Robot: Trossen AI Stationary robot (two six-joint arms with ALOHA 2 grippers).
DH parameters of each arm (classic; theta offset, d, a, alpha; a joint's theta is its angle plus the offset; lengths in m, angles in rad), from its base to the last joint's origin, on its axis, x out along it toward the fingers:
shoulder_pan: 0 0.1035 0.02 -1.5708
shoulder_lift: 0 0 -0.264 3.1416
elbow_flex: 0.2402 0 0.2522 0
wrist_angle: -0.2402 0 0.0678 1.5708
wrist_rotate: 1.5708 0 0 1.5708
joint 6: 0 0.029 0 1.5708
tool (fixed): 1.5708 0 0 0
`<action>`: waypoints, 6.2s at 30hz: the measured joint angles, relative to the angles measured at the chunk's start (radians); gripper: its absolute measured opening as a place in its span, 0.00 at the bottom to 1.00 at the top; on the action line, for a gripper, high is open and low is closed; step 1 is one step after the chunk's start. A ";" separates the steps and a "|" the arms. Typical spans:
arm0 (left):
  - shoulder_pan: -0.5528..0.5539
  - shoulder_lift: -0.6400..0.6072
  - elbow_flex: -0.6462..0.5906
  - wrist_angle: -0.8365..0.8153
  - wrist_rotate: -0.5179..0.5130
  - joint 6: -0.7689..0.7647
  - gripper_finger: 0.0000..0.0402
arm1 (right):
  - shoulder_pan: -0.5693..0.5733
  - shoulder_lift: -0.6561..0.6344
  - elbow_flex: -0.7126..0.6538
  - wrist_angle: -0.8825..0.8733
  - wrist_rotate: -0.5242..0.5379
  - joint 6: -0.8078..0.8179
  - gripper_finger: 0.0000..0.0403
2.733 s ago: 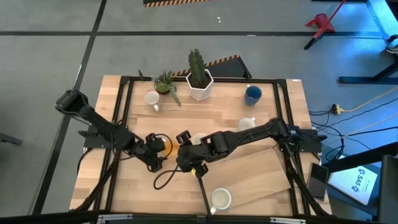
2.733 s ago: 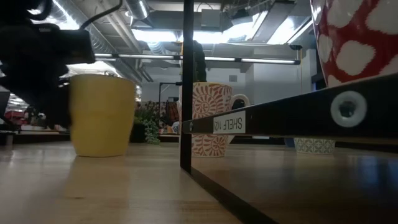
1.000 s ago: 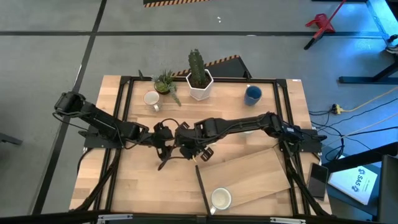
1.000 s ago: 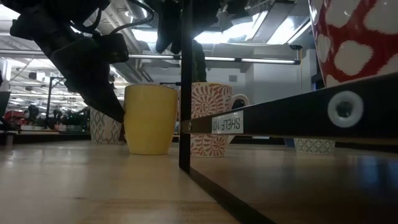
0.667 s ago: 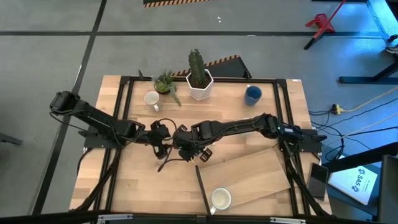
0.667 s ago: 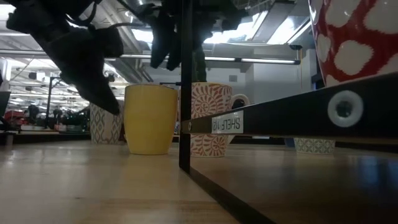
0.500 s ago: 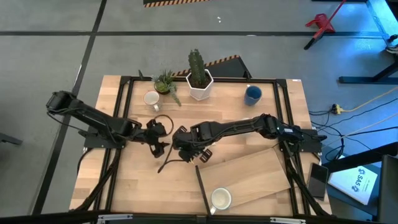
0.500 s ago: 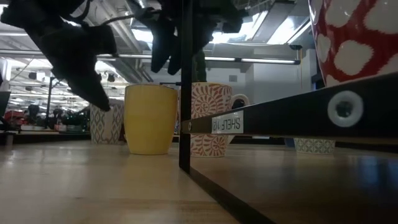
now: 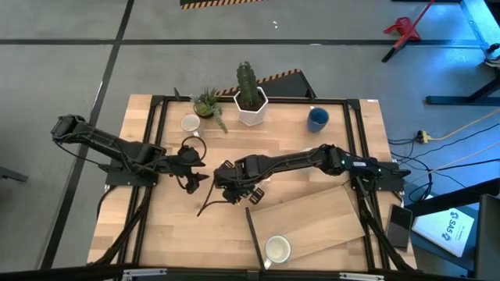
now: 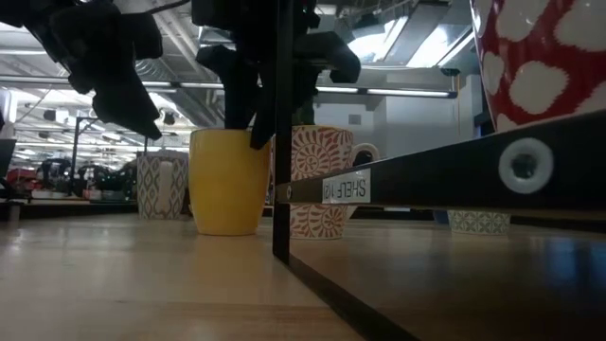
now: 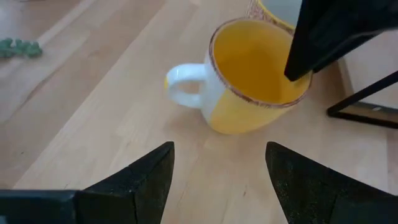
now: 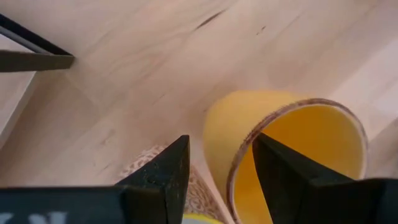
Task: Place coffee mugs
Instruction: Put the yellow mug on the shelf
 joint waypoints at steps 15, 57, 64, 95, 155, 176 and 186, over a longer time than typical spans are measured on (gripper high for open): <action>0.000 -0.006 0.000 0.000 -0.025 0.000 0.62 | -0.001 0.031 0.000 -0.013 0.012 0.004 0.03; 0.000 -0.005 0.000 -0.028 -0.016 -0.026 0.62 | -0.018 -0.176 0.028 -0.112 0.079 0.099 0.00; 0.000 -0.005 0.000 -0.028 0.002 -0.026 0.62 | 0.055 -0.298 0.029 -0.343 0.075 0.289 0.00; 0.000 -0.005 0.000 -0.025 0.004 -0.006 0.62 | 0.705 -0.447 -0.316 -0.365 -0.171 1.733 0.00; 0.000 -0.005 0.000 -0.026 -0.007 0.010 0.62 | 0.674 -0.443 -0.537 -0.049 -0.033 1.984 0.00; 0.000 -0.005 0.000 -0.026 -0.019 0.029 0.62 | 0.674 -0.443 -0.536 -0.052 -0.004 1.981 0.11; 0.000 -0.005 0.000 -0.026 -0.019 0.029 0.62 | 0.673 -0.444 -0.536 -0.052 0.036 1.978 0.11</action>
